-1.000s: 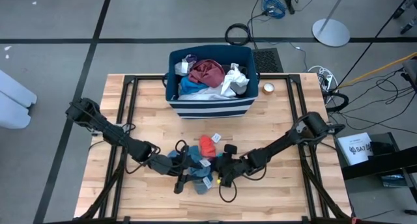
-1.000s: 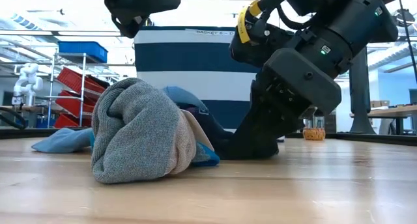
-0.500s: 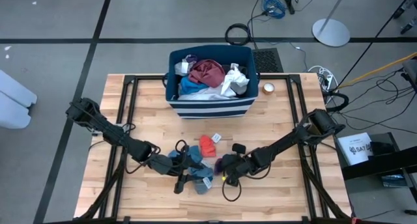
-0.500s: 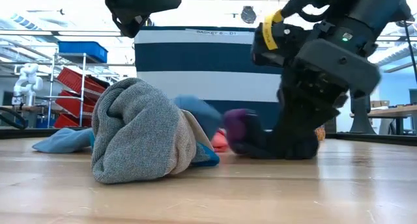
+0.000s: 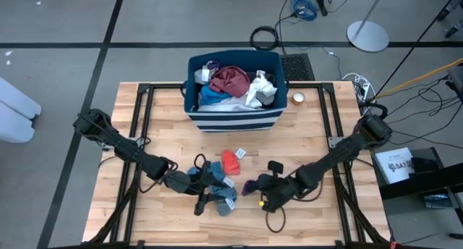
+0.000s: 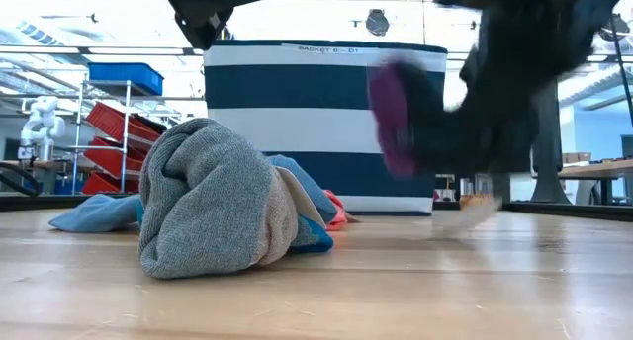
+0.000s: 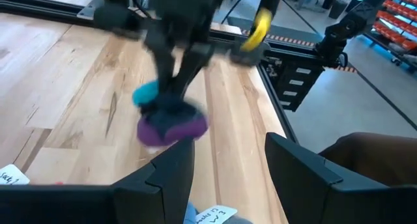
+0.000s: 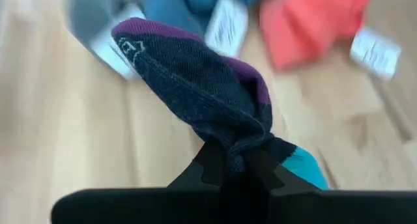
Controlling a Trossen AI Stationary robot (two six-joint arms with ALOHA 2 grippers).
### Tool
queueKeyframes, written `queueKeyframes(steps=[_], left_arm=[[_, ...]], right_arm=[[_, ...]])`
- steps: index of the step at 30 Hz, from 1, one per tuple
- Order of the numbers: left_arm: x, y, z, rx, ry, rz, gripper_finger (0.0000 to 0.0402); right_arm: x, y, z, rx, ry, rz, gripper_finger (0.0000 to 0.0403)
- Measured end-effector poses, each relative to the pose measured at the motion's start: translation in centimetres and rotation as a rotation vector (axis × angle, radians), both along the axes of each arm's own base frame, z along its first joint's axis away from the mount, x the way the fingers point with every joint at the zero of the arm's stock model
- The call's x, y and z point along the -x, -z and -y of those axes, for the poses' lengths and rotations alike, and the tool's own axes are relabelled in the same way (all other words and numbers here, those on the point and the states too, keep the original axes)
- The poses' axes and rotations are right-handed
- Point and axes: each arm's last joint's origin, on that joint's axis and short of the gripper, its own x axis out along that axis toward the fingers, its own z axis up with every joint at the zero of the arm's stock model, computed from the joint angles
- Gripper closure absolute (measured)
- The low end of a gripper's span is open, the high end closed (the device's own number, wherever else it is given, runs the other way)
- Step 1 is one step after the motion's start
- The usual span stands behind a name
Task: Sort clothes
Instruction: Put the dark blue pair of socks into the blue laundry organizer
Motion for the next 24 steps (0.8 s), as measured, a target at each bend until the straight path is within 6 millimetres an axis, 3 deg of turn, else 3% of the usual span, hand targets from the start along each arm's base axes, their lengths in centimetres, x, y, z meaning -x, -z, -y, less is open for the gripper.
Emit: queueKeyframes(steps=[9, 19, 24], left_arm=[[-0.1, -0.4, 0.0, -0.002, -0.008, 0.048, 0.0205], [-0.2, -1.4, 0.2, -0.049, -0.009, 0.156, 0.0205], [-0.4, -2.0, 0.9, -0.068, 0.01, 0.282, 0.0205]], right_arm=[[1.2, -5.0, -1.8, 0.025, -0.035, 0.317, 0.0393], [-0.3, -8.1, -2.6, -0.042, -0.093, 0.625, 0.0394], [-0.6, -8.4, -2.8, -0.045, -0.103, 0.67, 0.0394]])
